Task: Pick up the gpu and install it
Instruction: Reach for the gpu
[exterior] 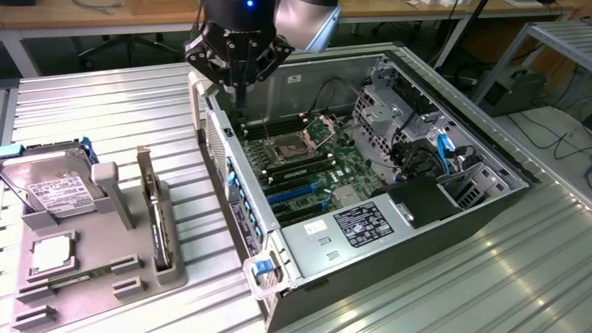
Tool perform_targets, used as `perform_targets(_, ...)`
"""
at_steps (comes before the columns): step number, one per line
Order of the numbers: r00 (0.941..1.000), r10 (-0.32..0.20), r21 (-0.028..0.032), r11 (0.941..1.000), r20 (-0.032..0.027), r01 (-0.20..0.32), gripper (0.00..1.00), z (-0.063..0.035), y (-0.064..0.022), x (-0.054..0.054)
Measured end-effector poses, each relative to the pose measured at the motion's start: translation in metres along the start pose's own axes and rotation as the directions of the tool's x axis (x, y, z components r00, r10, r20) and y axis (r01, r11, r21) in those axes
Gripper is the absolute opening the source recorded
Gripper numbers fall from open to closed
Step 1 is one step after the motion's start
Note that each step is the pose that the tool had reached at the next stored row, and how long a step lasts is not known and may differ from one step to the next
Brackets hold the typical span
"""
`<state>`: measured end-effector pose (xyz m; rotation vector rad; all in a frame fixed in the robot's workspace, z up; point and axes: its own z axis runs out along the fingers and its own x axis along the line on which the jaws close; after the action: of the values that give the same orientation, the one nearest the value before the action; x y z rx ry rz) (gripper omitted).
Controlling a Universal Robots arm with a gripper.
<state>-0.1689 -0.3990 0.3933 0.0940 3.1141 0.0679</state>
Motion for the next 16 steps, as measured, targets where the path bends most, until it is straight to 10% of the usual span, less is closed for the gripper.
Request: perform_targets(16, 0.9998, -0.018, -0.0005, 0.9998, -0.0008, 0.018, 0.11, -0.0005, -0.0015, 0.025)
